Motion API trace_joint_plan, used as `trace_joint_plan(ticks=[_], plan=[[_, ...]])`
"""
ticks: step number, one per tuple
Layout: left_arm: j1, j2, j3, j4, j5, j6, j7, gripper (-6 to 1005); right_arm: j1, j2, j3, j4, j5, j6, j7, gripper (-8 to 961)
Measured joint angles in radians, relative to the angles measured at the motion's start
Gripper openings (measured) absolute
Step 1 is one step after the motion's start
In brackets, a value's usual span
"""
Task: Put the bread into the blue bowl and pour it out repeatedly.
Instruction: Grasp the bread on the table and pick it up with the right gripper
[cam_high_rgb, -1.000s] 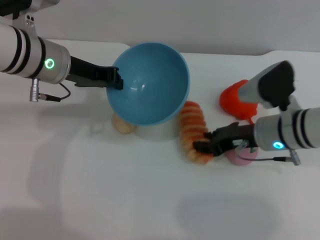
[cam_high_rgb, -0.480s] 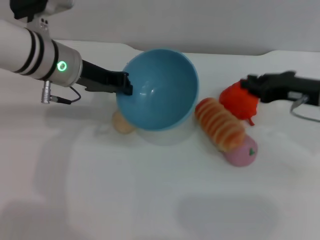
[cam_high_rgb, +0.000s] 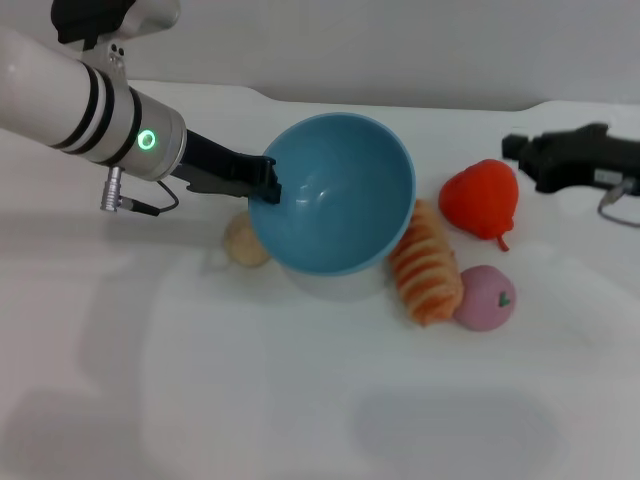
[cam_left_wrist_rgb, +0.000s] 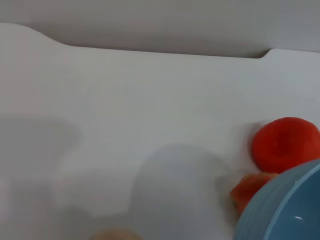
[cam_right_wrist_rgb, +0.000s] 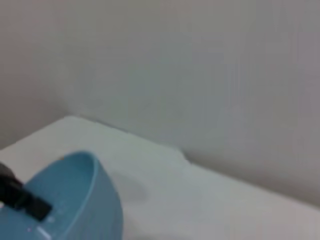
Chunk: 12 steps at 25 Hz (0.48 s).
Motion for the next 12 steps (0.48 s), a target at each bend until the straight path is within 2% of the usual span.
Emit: trace_joint_plan(ticks=[6, 10, 12], plan=[[-0.011, -0.002, 0.001, -0.003, -0.003, -0.005, 0.000, 19, 0.061, -0.004, 0.011, 0.183, -0.019, -0.001, 0.039, 13], [-0.022, -0.002, 0.004, -0.005, -0.003, -0.013, -0.001, 19, 0.108, -0.004, 0.004, 0.248, -0.031, -0.003, 0.133, 204], [-0.027, -0.002, 0.007, -0.005, -0.004, -0.016, -0.001, 19, 0.120, -0.003, 0.003, 0.261, -0.038, -0.002, 0.160, 257]])
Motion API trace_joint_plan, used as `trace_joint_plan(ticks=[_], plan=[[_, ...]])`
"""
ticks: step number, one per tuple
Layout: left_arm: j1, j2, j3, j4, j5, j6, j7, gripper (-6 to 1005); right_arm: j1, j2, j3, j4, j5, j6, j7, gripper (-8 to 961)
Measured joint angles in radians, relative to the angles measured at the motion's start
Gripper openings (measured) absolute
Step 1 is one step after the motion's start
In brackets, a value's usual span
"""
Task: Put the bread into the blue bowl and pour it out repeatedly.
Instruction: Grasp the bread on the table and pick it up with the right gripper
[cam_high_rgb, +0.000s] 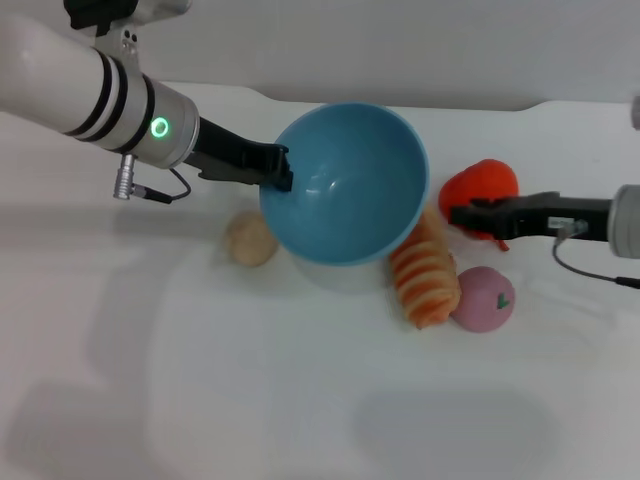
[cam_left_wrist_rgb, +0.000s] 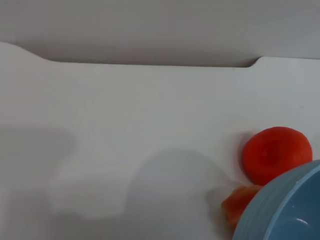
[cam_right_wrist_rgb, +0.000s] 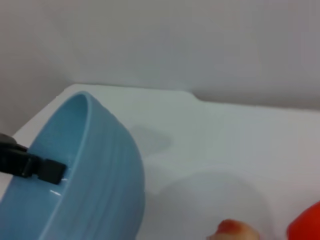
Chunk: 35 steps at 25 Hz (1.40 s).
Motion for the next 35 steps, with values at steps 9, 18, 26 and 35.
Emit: trace_joint_plan(ticks=[9, 18, 26, 35], plan=[[0.007, -0.001, 0.002, -0.001, -0.002, 0.000, 0.000, 20, 0.082, -0.002, 0.002, 0.065, -0.178, 0.011, 0.262, 495], [0.003, 0.001, 0.001, -0.001, 0.001, 0.000, 0.005, 20, 0.162, 0.011, -0.024, 0.172, -0.188, 0.043, 0.277, 591], [0.008, 0.003, -0.002, -0.001, 0.003, 0.003, 0.008, 19, 0.206, 0.017, -0.123, 0.227, -0.149, 0.132, 0.272, 576], [0.007, 0.005, -0.007, -0.001, 0.004, 0.004, 0.009, 19, 0.192, 0.019, -0.246, 0.224, -0.070, 0.253, 0.255, 560]])
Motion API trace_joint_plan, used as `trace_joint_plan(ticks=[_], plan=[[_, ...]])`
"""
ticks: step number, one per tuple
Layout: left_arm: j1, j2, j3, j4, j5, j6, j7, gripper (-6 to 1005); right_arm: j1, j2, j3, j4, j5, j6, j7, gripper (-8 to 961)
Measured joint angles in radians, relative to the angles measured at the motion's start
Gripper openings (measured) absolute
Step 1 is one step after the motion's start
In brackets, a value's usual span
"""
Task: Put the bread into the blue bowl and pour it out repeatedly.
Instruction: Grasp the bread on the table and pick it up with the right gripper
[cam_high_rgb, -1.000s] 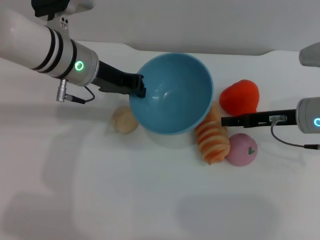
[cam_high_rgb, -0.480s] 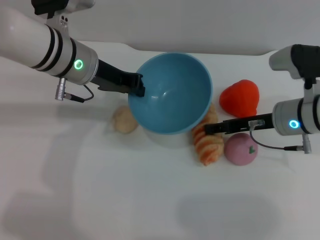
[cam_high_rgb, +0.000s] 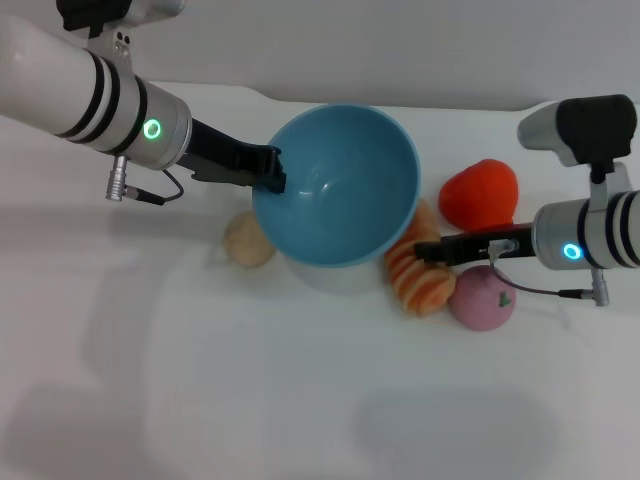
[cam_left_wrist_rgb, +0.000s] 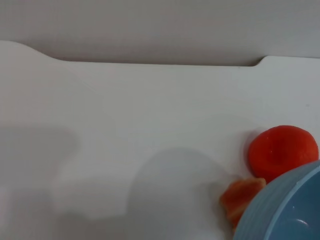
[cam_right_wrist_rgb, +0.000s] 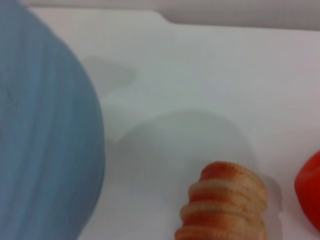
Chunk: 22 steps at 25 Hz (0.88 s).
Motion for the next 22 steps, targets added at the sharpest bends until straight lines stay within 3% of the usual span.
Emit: trace_joint_plan(ticks=[2, 12, 15, 22], plan=[[0.000, 0.000, 0.001, 0.000, 0.000, -0.001, 0.000, 19, -0.016, -0.005, -0.003, -0.015, 0.035, 0.000, -0.021, 556], [0.003, 0.002, 0.000, -0.007, 0.002, 0.003, 0.000, 21, -0.198, -0.021, 0.045, -0.273, 0.058, -0.064, -0.076, 237], [0.003, 0.002, 0.000, -0.008, 0.002, 0.003, 0.001, 20, -0.213, -0.021, 0.087, -0.296, 0.060, -0.095, -0.114, 217], [0.001, 0.004, -0.002, -0.042, 0.002, 0.010, 0.002, 19, -0.292, -0.015, 0.229, -0.485, 0.067, -0.184, -0.235, 167]])
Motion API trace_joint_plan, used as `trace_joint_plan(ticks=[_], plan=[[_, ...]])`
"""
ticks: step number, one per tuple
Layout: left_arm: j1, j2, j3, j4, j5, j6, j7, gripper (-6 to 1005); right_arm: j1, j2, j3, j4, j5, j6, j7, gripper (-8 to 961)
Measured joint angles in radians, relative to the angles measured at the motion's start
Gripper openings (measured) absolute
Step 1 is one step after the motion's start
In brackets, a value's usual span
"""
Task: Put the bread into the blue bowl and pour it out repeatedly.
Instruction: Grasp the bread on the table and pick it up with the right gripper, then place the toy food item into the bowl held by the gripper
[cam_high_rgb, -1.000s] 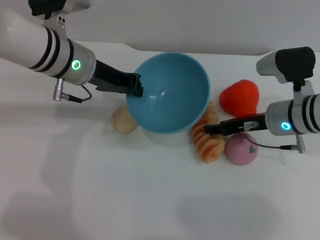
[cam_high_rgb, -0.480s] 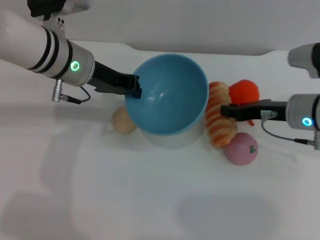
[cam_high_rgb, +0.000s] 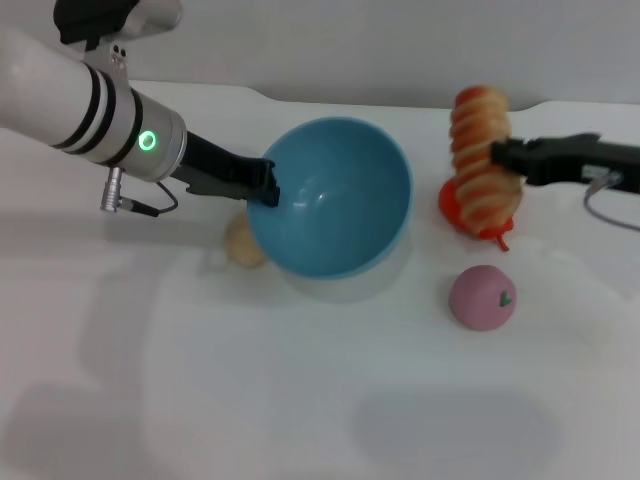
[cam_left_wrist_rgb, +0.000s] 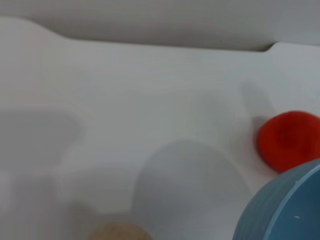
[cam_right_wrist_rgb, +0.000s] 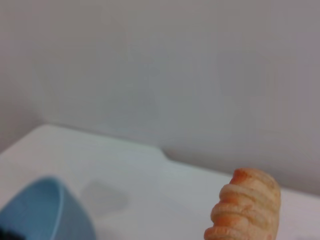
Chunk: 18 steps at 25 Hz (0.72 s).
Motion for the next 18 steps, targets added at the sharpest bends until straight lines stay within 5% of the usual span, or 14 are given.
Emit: trace_joint_plan(ticks=[8, 18], plan=[[-0.023, -0.005, 0.062, -0.069, 0.008, 0.006, -0.003, 20, -0.013, -0.001, 0.079, -0.059, 0.154, -0.165, -0.239, 127], [-0.150, -0.018, 0.131, -0.182, 0.000, -0.009, -0.009, 20, -0.014, 0.004, -0.043, -0.100, 0.265, -0.309, -0.527, 85]])
